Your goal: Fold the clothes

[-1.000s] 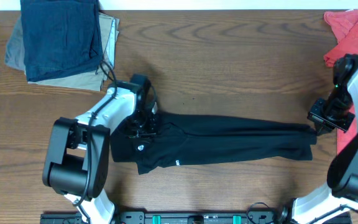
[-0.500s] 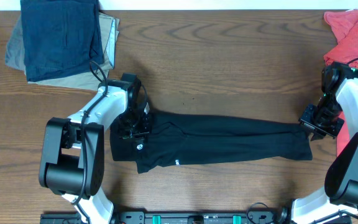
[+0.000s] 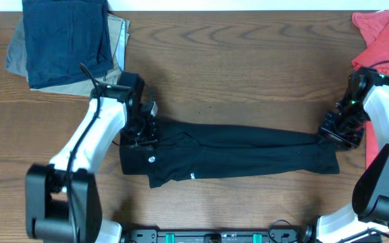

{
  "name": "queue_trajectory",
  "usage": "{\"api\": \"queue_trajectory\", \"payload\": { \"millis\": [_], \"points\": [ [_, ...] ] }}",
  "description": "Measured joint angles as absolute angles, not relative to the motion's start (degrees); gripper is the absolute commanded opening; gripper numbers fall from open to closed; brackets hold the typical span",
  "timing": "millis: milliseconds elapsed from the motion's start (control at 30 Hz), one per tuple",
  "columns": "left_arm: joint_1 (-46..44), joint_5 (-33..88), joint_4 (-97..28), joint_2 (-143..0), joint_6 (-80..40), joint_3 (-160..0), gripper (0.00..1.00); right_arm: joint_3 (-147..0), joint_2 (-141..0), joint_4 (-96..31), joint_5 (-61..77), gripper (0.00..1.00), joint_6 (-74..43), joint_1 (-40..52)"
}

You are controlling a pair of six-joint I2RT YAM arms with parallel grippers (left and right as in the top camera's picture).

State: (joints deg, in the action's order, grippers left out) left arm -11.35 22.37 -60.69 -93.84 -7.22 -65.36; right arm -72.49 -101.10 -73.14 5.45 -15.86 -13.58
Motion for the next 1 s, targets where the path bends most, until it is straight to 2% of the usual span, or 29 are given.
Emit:
{"api": "queue_trajectory", "payload": {
  "millis": [333, 400, 800, 867, 967, 1000],
  "points": [
    [-20.6, 23.7, -52.1, -93.9, -9.1, -63.0, 0.06, -63.9, -101.1, -64.0, 8.6, 0.02, -15.5, -3.9],
    [-20.9, 23.7, -50.7, -94.5, -9.5, -61.7, 0.06, -61.5, -101.1, -61.7, 8.8, 0.11, -16.1, -2.5],
    [-19.5, 19.5, -45.7, -102.7, -10.9, -57.5, 0.06, -54.9, -100.8, -52.9, 7.0, 0.17, -20.0, -1.7],
    [-17.6, 18.7, -45.7, -103.0, -11.1, -57.5, 0.06, -53.9, -100.0, -51.5, 6.4, 0.15, -20.9, -1.6],
    [-14.2, 17.2, -45.8, -103.0, -12.0, -57.6, 0.06, -52.2, -98.5, -49.3, 6.2, 0.01, -22.0, -1.5],
    [-12.9, 17.0, -45.8, -103.0, -12.3, -57.5, 0.06, -51.9, -98.2, -48.8, 6.2, 0.01, -22.5, -1.6]
  ]
}}
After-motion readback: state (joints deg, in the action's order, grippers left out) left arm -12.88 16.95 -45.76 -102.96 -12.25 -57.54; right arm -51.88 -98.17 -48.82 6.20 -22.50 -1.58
